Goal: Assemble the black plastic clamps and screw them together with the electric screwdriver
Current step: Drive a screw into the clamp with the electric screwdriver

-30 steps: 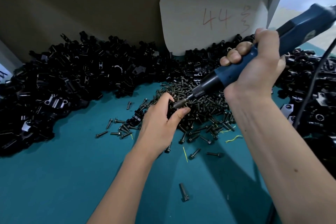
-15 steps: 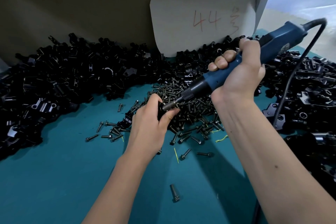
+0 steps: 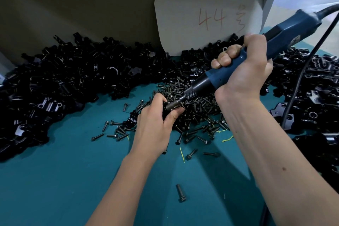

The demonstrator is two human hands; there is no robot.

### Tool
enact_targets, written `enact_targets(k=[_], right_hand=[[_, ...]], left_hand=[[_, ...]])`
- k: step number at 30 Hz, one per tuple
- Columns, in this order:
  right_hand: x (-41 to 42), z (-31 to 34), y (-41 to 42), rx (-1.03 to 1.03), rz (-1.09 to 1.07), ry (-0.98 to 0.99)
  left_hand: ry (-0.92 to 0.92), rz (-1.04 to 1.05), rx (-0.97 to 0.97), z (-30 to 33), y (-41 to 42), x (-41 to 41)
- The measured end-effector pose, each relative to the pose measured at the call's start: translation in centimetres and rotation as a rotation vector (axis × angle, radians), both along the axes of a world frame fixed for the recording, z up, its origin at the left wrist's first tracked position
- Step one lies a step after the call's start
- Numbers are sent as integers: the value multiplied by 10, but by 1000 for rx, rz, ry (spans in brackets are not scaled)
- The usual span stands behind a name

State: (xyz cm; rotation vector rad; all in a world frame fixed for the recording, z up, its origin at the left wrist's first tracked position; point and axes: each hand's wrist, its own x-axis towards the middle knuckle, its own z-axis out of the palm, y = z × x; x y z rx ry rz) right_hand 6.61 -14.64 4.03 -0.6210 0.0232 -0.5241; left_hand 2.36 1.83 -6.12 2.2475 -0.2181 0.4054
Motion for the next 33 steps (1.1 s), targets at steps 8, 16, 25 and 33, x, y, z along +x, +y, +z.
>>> enact_targets(k=[8,16,25,33], right_hand=[[-2,2,1,-37,21,-44],[-1,-3,-2,18,8,9],[6,-2,-11,37,-38,65],[11,-14,-27,63,-66,116]], left_hand=[[1,-23,-12,1,0,0],[1,15,25,0,-2,1],[39,-15,-193,7,-1,0],[259,-97,-452,9,-4,3]])
